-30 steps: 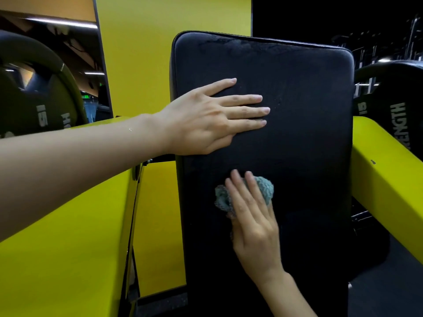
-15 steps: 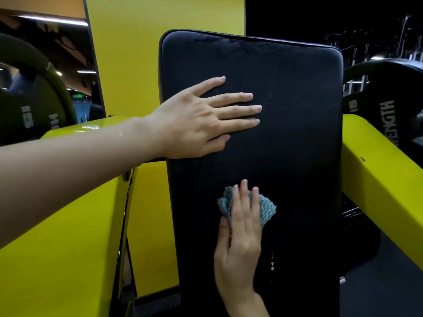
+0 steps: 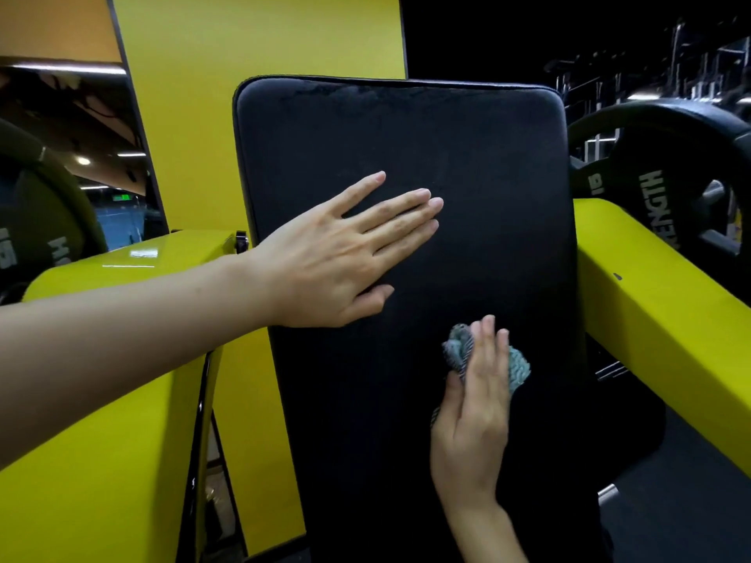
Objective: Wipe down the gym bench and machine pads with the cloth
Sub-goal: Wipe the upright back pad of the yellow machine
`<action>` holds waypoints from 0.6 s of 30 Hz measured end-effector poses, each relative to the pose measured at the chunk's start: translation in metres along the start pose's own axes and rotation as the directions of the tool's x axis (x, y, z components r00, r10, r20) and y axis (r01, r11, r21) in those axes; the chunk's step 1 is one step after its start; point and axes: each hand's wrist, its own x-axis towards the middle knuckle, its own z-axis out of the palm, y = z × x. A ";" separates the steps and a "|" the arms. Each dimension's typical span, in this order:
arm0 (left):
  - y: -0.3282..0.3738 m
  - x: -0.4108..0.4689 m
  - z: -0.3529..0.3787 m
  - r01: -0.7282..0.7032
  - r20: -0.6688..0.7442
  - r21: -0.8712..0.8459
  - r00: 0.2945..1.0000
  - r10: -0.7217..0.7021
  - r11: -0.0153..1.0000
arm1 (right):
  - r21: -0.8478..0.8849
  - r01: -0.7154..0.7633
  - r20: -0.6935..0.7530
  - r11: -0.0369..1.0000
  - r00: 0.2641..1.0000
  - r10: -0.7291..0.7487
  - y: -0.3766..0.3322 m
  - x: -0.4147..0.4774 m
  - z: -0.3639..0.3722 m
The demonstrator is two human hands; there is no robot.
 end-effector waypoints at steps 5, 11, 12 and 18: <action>0.001 0.002 -0.001 -0.017 0.009 -0.007 1.000 0.017 1.000 | 0.001 -0.076 -0.045 0.997 0.996 0.076 0.018 0.016 -0.005; 0.004 0.006 -0.001 -0.035 0.014 -0.016 0.999 0.035 0.999 | 0.035 -0.084 -0.062 0.996 0.994 0.086 -0.008 -0.035 0.005; 0.005 0.006 -0.001 -0.040 0.016 -0.019 0.999 0.040 0.999 | 0.029 -0.051 -0.050 0.998 0.997 0.052 -0.011 -0.046 0.007; 0.005 0.011 -0.002 -0.090 0.041 -0.043 0.995 0.092 0.995 | -0.028 0.050 0.043 0.998 0.998 -0.048 -0.009 -0.069 0.007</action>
